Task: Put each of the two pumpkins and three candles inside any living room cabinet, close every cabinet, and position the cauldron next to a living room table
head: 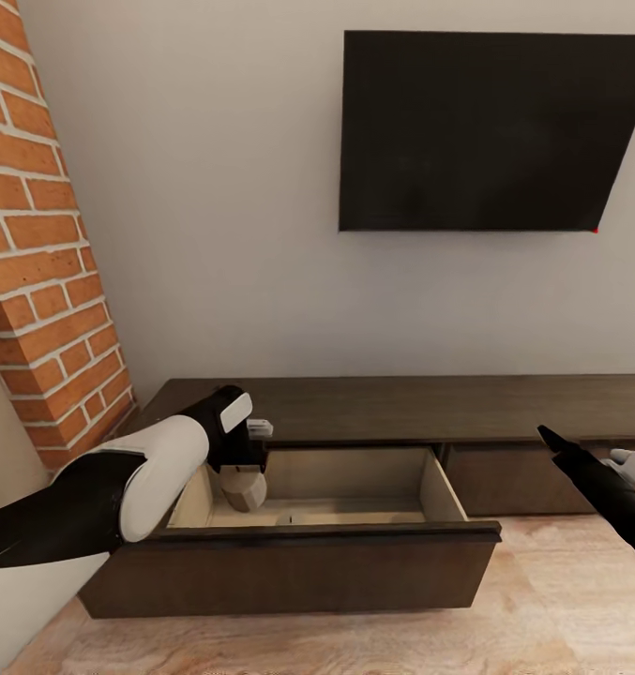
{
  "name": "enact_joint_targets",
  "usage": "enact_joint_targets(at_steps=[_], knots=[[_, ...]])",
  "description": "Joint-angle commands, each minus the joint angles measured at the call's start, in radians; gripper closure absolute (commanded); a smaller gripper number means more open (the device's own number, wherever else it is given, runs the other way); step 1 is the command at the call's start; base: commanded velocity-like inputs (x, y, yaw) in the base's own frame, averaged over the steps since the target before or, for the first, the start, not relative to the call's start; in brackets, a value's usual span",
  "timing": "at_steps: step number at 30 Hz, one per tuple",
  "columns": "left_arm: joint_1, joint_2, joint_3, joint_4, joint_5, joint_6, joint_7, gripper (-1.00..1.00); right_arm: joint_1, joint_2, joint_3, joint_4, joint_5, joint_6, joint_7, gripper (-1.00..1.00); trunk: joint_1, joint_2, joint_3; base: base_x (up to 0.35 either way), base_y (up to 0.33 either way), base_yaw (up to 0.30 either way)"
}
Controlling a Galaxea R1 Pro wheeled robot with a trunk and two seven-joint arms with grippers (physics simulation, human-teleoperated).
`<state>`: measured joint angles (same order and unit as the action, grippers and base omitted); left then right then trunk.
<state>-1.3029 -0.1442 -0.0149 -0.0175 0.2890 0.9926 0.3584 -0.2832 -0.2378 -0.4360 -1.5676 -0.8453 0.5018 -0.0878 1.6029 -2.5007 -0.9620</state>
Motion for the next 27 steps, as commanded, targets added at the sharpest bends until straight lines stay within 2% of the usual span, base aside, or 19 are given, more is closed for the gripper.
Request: enact_joint_targets(at_steps=[1,12,22,27], knots=[[0.000,0.000,-0.002,-0.002,0.010,0.003,0.010,1.00,-0.001,0.000,0.000,-0.002,-0.011,0.004,-0.009,-1.00,0.000,-0.001,-0.005,0.000,0.000,0.000],[0.000,-0.003,-0.002,-0.002,0.008,0.003,0.010,1.00,-0.001,0.000,-0.001,-0.002,-0.011,0.004,-0.009,-1.00,0.005,-0.003,-0.048,0.000,0.000,0.000],[0.000,0.000,-0.002,-0.002,0.007,0.004,0.009,1.00,-0.001,-0.001,-0.001,-0.002,-0.011,0.004,-0.009,-1.00,0.005,-0.003,-0.048,0.001,0.000,0.000],[0.000,0.000,-0.002,-0.002,0.007,0.003,0.009,1.00,-0.001,-0.001,-0.001,-0.002,-0.011,0.004,-0.009,-1.00,0.005,-0.003,-0.048,0.180,0.000,0.000]])
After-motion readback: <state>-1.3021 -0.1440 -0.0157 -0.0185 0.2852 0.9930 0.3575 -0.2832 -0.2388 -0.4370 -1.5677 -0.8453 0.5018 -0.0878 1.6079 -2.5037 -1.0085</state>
